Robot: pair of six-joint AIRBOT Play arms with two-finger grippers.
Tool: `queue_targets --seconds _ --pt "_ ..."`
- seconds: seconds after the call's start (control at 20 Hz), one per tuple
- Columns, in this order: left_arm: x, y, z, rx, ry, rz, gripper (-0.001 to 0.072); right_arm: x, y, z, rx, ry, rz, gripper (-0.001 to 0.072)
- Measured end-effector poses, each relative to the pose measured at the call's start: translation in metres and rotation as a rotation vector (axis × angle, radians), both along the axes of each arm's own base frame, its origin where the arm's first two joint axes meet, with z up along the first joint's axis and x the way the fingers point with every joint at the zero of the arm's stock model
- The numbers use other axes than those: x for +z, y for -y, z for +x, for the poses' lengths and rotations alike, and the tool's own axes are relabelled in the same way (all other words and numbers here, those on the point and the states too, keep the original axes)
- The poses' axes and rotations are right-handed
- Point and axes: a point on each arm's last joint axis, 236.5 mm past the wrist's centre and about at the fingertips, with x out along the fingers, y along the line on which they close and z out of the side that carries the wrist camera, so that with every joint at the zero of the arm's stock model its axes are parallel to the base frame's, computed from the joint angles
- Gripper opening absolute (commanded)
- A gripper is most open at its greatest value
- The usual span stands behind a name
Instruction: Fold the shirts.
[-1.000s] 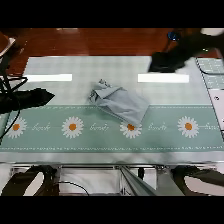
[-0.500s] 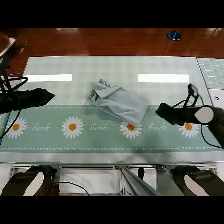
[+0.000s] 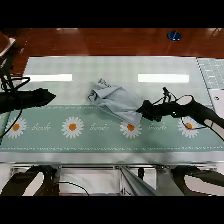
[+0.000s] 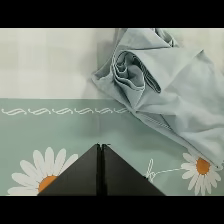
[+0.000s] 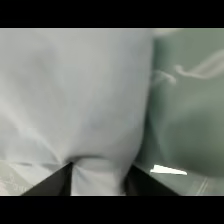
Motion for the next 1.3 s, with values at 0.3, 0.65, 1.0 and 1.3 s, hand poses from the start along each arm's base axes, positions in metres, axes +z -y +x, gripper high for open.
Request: queue_targets --seconds 0.3,0.65,1.0,1.3 --pt "-0.007 0.0 0.002 0.0 -0.023 -0.002 0.0021 0.049 -0.036 0.056 0.187 0.162 0.113 0.0029" --pt "-0.013 0.002 0.004 -0.006 -0.039 -0.003 0.0021 0.217 -0.056 0.124 0.383 0.495 0.059 0.0029" --pt "-0.015 0.017 0.0 -0.051 -0.043 -0.002 0.0021 0.328 0.029 0.133 0.303 0.599 -0.14 0.0029" --pt "-0.014 0.022 -0.002 -0.068 -0.043 -0.002 0.0021 0.361 0.151 0.102 0.064 0.52 -0.28 0.0029"
